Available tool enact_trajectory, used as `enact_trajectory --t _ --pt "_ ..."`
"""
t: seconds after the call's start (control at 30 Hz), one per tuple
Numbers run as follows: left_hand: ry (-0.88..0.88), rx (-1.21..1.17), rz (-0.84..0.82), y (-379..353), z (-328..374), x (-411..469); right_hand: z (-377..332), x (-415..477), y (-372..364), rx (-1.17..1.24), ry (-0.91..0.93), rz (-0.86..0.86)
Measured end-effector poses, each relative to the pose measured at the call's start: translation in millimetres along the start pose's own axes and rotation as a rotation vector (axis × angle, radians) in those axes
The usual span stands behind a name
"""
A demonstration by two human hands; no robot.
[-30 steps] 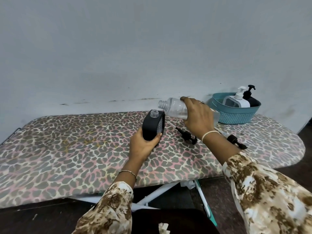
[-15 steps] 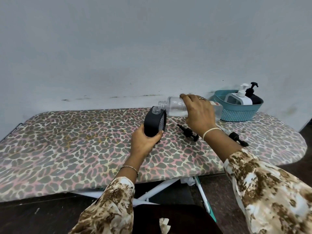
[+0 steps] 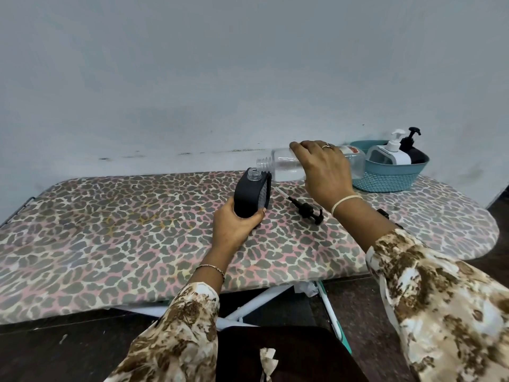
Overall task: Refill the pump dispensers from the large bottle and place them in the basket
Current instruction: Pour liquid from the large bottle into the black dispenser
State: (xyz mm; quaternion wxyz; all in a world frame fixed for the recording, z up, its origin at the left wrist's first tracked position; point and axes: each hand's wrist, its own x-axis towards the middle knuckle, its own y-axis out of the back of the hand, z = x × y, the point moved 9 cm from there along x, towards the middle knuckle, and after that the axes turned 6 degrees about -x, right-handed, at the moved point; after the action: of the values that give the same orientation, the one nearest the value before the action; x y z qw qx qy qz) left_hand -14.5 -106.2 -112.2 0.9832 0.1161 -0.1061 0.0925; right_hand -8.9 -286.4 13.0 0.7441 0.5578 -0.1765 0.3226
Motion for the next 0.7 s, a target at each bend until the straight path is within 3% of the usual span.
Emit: enact_trajectory --t 0.7 --pt "0.012 -0.01 0.003 0.2 -2.0 0.5 -1.7 6.7 4.5 -0.032 0.061 0.02"
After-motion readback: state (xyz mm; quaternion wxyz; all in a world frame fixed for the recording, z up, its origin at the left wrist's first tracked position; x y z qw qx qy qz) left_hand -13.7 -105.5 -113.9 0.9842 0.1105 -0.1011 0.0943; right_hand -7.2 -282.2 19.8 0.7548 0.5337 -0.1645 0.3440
